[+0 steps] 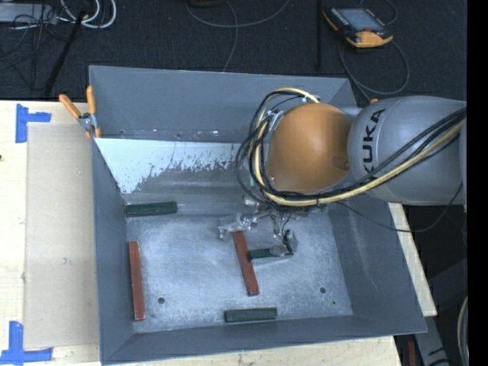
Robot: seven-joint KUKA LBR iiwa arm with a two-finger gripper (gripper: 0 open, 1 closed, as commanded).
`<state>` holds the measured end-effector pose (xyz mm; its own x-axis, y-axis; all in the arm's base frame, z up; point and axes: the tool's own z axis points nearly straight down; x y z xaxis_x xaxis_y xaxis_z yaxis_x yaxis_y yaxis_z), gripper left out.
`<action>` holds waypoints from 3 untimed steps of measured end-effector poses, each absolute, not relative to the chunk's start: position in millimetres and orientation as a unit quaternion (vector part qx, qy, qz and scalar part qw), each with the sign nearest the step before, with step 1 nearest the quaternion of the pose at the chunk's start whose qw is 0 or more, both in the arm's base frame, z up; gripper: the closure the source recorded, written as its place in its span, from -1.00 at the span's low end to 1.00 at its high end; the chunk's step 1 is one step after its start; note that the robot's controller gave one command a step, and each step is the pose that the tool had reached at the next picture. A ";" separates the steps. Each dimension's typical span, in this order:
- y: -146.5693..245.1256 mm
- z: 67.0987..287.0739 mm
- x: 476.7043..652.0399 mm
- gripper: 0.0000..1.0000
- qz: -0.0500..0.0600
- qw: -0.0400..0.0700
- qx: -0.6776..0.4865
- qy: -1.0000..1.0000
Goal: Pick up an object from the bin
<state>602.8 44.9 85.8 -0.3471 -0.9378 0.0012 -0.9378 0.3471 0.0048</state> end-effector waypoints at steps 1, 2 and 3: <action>44.2 88.4 604.4 1.00 -0.001 -0.001 0.570 -0.822; 126.3 86.4 576.0 1.00 -0.001 -0.001 0.556 -0.831; 128.3 134.1 540.7 1.00 -0.001 0.000 0.420 -0.907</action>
Offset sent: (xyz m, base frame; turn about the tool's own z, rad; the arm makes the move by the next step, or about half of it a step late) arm 0.0000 0.0000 0.0000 0.0000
